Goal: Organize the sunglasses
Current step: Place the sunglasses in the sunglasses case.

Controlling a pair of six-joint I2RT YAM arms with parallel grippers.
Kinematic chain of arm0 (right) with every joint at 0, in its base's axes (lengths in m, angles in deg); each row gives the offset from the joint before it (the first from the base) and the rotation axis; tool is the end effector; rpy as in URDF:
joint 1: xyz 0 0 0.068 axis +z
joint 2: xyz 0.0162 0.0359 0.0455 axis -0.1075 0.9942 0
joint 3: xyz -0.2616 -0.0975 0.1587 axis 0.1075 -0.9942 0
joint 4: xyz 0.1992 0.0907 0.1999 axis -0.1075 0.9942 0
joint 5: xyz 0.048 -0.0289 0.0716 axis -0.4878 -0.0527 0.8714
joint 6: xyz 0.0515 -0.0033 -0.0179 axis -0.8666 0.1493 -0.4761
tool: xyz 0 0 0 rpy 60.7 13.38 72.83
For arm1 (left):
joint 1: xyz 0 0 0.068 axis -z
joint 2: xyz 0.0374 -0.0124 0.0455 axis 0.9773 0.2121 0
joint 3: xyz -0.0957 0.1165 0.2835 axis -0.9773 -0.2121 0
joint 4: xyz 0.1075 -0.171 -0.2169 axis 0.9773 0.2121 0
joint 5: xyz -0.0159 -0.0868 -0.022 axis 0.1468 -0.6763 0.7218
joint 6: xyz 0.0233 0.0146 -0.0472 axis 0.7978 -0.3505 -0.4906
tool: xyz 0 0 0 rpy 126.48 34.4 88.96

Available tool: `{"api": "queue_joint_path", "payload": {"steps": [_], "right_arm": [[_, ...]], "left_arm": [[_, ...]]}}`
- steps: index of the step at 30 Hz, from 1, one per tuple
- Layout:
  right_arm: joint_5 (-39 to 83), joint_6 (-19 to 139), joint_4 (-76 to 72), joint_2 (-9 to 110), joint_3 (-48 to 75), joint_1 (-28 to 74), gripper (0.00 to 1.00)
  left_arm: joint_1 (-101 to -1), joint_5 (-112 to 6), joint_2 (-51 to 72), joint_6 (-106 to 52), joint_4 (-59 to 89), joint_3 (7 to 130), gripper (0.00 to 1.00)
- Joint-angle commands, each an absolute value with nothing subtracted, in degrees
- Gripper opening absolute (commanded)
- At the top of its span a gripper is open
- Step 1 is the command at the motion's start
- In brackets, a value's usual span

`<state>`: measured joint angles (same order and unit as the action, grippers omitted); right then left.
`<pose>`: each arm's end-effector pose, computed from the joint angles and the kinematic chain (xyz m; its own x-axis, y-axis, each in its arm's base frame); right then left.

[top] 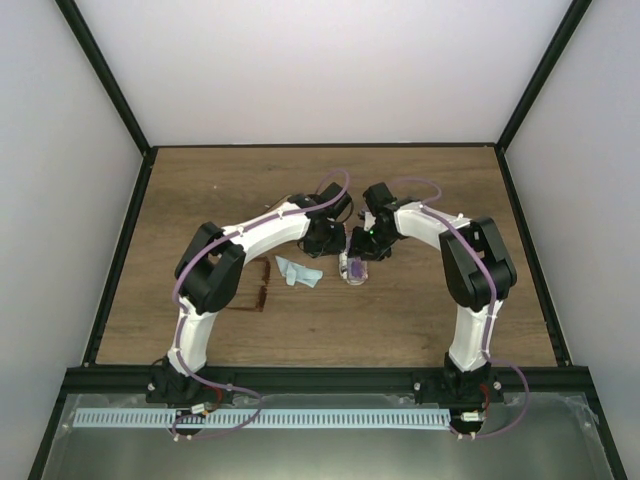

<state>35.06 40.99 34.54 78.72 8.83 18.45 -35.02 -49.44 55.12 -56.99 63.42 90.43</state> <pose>0.3669 0.1827 0.1790 -0.9968 -0.0068 -0.0794 -0.0400 0.9041 0.4254 0.3583 -0.3351 0.2134 -0.9832 0.0095 -0.1824 0.0581 0.9632 -0.2626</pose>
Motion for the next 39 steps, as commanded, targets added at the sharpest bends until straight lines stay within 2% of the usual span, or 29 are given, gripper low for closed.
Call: {"api": "queue_joint_path", "payload": {"steps": [1,7,10,12,16,18,23,31,39], "right_arm": [[33.1,41.4,36.4,76.0,12.7,19.2,0.36],[32.4,41.0,38.6,73.1,14.7,19.2,0.43],[30.8,40.7,39.7,71.2,14.8,19.1,0.43],[30.3,40.5,39.9,69.5,13.8,19.1,0.36],[34.3,39.7,36.3,67.3,10.1,19.1,0.14],[36.2,39.1,34.9,68.1,8.9,19.1,0.08],[36.1,39.9,34.0,71.9,8.1,19.1,0.05],[37.3,40.5,32.1,76.7,6.7,19.1,0.04],[38.2,41.1,31.9,73.9,8.3,19.1,0.04]], "left_arm": [[-34.8,-49.5,55.7,-56.1,63.9,92.0,0.2],[-34.8,-49.5,55.8,-56.1,63.9,92.0,0.19],[-34.8,-49.4,55.7,-56.2,63.9,92.0,0.19],[-34.8,-49.4,55.6,-56.2,63.9,91.8,0.19],[-34.8,-49.4,55.6,-56.2,63.9,91.5,0.2],[-34.8,-49.5,55.7,-56.2,63.9,91.6,0.2],[-34.8,-49.5,55.7,-56.2,64.1,91.8,0.2],[-34.8,-48.7,55.6,-56.2,64.9,92.2,0.2],[-34.8,-48.7,55.8,-56.4,65.1,92.6,0.19]]}}
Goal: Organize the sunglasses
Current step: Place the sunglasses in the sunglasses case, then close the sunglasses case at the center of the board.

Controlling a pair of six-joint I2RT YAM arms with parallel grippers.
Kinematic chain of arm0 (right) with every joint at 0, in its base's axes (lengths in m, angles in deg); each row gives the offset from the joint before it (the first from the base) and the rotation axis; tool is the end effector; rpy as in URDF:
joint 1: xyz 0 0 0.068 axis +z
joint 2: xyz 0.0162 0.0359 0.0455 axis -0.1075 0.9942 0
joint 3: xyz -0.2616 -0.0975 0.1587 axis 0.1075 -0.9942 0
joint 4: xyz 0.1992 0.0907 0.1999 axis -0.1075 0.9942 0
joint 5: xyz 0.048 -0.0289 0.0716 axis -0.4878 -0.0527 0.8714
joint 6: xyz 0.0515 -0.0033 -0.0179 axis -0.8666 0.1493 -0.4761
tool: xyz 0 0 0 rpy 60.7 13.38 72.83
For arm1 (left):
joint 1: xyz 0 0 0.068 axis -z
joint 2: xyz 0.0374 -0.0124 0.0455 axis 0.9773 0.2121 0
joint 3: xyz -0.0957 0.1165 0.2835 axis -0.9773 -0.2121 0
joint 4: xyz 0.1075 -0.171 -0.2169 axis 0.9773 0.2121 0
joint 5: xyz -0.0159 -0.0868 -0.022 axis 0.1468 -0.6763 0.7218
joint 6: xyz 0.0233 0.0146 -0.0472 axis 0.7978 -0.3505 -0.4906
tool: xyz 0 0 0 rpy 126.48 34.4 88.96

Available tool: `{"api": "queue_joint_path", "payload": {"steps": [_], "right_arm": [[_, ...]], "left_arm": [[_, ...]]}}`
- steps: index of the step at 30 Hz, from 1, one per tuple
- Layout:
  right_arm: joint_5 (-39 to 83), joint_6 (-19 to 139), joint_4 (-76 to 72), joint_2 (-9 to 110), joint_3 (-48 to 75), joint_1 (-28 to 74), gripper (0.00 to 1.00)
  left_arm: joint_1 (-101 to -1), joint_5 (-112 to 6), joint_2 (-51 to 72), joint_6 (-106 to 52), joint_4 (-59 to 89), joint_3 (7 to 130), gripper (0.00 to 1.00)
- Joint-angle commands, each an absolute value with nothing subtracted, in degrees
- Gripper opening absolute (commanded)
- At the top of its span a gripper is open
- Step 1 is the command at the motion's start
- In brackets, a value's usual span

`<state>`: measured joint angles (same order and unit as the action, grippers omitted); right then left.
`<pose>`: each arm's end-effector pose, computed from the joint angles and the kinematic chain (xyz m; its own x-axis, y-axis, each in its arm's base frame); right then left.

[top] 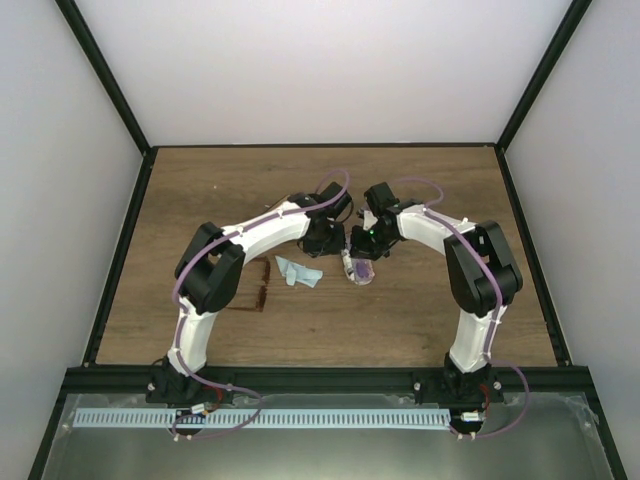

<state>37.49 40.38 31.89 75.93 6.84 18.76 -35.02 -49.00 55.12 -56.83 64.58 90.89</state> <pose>0.3592 0.1831 0.1897 -0.9936 -0.0088 -0.1126 -0.0621 0.8752 0.4798 0.3580 -0.3343 0.2152 -0.9838 0.0124 -0.1790 0.0575 0.9668 -0.2492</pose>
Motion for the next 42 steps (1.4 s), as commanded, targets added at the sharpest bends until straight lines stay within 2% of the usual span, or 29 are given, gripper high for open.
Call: {"api": "queue_joint_path", "payload": {"steps": [1,16,21,30,42], "right_arm": [[38.2,41.1,32.1,73.4,8.7,19.1,0.04],[32.7,39.6,33.4,63.7,4.5,16.9,0.08],[34.6,42.1,34.0,60.8,1.6,14.6,0.17],[44.8,46.5,31.4,59.6,-3.8,15.0,0.14],[45.7,45.9,27.5,65.4,-4.5,15.1,0.13]], "left_arm": [[-34.8,-48.7,55.8,-56.4,65.1,92.7,0.2],[-34.7,-49.2,56.3,-57.7,64.3,92.7,0.19],[-34.7,-49.3,56.6,-58.0,64.2,92.8,0.19],[-34.7,-49.3,57.5,-58.0,64.7,93.8,0.2],[-34.7,-48.9,57.4,-58.0,65.5,94.2,0.19]]}}
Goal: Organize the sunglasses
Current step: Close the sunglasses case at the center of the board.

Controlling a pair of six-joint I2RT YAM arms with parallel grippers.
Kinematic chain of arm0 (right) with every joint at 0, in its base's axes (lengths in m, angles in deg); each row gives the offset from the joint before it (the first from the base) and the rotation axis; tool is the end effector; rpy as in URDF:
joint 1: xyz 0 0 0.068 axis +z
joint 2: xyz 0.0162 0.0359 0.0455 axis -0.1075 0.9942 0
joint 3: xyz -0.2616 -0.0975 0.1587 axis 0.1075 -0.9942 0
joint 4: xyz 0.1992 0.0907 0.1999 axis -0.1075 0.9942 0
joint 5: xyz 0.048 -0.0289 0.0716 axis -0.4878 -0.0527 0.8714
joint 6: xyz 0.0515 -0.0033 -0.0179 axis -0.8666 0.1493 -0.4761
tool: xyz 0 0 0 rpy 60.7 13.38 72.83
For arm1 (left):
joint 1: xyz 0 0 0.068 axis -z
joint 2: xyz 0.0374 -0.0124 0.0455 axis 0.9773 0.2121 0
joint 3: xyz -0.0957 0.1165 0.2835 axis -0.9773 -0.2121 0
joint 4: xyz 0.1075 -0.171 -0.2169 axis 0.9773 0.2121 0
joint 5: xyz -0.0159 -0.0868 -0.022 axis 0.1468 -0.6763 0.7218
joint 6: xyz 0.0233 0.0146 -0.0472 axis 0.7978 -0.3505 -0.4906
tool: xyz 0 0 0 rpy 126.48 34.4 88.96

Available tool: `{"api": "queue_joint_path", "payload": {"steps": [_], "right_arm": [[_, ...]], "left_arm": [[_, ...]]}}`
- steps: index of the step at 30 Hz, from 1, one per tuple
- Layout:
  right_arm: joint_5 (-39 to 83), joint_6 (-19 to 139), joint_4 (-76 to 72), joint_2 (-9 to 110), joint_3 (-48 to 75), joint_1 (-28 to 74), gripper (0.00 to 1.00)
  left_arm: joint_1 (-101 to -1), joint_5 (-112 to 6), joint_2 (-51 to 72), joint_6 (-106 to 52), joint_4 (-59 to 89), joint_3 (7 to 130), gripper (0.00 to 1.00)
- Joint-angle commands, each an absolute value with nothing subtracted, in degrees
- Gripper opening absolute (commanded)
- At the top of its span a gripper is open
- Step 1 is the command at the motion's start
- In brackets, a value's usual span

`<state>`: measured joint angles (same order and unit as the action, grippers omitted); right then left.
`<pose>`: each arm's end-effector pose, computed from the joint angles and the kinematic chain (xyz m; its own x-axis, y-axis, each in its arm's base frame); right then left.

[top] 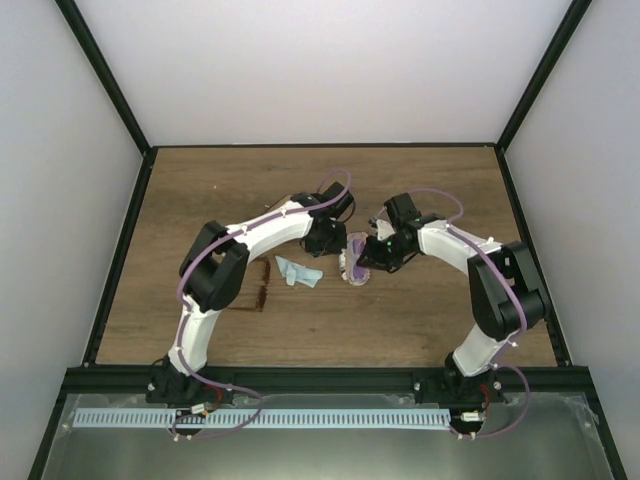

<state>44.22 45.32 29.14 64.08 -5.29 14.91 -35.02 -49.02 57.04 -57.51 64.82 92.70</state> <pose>0.3128 0.1404 0.2035 -0.9868 -0.0384 -0.1572 -0.1223 0.8133 0.5689 0.3640 -0.3400 0.2091 -0.9852 0.0017 -0.1714 0.0448 0.9678 -0.2477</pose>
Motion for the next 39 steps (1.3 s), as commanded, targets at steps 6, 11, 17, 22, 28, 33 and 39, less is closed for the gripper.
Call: {"api": "queue_joint_path", "payload": {"steps": [6,11,17,22,28,33,39], "right_arm": [[45.4,46.1,27.3,69.0,-3.9,15.0,0.13],[44.9,46.0,27.3,70.4,-4.9,15.1,0.13],[44.7,46.1,27.7,70.3,-4.5,15.1,0.13],[44.7,46.2,27.9,71.3,-3.4,15.0,0.13],[44.3,45.9,27.9,73.2,-1.9,15.0,0.14],[44.3,46.3,27.3,74.1,-1.2,15.1,0.18],[44.3,46.7,28.7,72.1,-0.3,15.0,0.23]], "left_arm": [[-34.7,-48.9,57.6,-58.0,65.6,94.5,0.2],[-34.8,-48.7,57.5,-58.0,65.8,94.5,0.2],[-34.7,-48.8,57.8,-57.9,65.7,94.7,0.19],[-34.7,-48.9,58.1,-57.7,65.9,95.2,0.2],[-34.7,-48.8,58.3,-57.4,66.2,95.3,0.2],[-34.7,-48.9,58.5,-57.3,66.2,95.4,0.19],[-34.8,-48.8,59.0,-57.1,66.5,96.0,0.2]]}}
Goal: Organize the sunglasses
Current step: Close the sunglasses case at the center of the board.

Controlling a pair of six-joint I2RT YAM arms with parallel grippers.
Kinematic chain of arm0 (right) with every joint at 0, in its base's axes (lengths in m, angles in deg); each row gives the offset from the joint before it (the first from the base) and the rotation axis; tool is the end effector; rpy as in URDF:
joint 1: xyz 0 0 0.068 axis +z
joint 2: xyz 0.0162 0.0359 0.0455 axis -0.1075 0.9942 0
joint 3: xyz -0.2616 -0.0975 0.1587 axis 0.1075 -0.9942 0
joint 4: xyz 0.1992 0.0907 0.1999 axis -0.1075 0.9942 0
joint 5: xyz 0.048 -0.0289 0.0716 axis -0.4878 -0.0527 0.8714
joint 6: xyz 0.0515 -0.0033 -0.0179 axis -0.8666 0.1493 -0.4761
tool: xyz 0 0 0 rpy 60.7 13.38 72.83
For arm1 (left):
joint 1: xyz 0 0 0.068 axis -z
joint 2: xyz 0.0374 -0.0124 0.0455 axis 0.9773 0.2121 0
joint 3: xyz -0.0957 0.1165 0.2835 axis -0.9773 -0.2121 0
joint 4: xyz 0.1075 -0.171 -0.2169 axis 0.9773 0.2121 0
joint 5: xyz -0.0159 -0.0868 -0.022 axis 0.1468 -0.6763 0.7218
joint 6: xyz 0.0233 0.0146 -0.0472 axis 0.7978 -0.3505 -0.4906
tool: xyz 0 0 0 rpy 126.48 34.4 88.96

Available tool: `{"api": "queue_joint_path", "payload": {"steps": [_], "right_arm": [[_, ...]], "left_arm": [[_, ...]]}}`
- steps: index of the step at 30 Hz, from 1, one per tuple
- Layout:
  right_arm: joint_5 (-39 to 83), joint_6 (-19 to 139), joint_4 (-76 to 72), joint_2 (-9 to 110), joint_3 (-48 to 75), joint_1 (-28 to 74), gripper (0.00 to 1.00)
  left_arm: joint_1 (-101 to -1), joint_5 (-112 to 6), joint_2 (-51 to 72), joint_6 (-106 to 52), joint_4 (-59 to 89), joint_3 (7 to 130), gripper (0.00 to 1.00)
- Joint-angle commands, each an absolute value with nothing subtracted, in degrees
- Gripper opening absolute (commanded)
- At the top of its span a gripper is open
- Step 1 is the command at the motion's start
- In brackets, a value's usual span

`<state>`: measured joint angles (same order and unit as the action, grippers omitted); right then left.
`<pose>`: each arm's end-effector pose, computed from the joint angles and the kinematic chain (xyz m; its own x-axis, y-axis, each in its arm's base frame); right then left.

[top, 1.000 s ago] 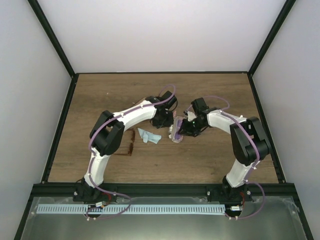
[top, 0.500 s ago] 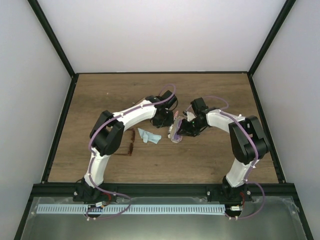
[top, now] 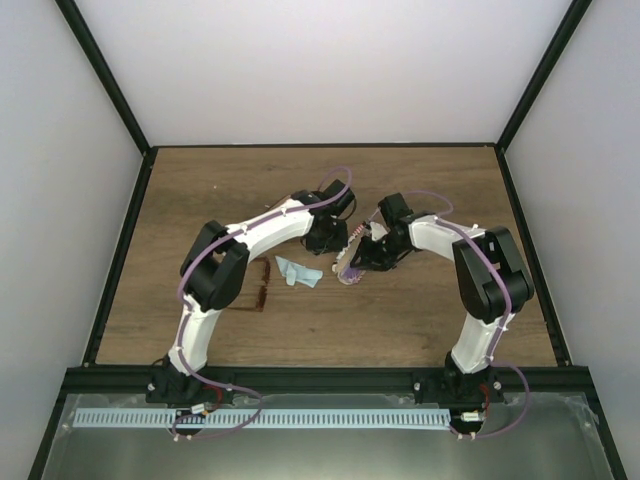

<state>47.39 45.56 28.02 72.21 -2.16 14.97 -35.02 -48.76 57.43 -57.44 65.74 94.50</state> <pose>0.3354 0.1513 0.1734 -0.9952 -0.0577 -0.0795 -0.0939 0.7968 0.5970 0.3672 -0.3427 0.2151 -0.9835 0.0011 -0.1808 0.0470 0.9672 -0.2496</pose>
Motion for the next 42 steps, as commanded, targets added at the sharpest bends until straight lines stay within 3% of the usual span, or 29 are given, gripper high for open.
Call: {"api": "queue_joint_path", "payload": {"steps": [1,12,22,31,38,42], "right_arm": [[44.3,46.7,29.2,71.5,-0.1,15.0,0.23],[43.1,43.8,29.9,60.7,-3.4,13.2,0.24],[42.7,39.6,27.4,60.9,-7.0,10.9,0.32],[44.6,37.4,22.7,62.5,-6.4,10.6,0.79],[46.9,38.0,19.7,65.5,-7.0,10.7,0.87],[49.1,37.3,16.4,64.9,-8.3,10.6,0.96]], "left_arm": [[-34.8,-48.9,59.1,-57.1,66.5,96.1,0.2],[-34.8,-49.7,60.6,-56.0,66.5,98.0,0.2],[-35.0,-50.4,62.7,-53.2,67.7,101.1,0.2],[-35.1,-50.0,63.3,-51.6,69.5,103.1,0.19],[-35.4,-50.0,63.8,-50.9,70.5,104.6,0.2],[-35.3,-50.5,64.1,-51.0,70.6,105.0,0.19]]}}
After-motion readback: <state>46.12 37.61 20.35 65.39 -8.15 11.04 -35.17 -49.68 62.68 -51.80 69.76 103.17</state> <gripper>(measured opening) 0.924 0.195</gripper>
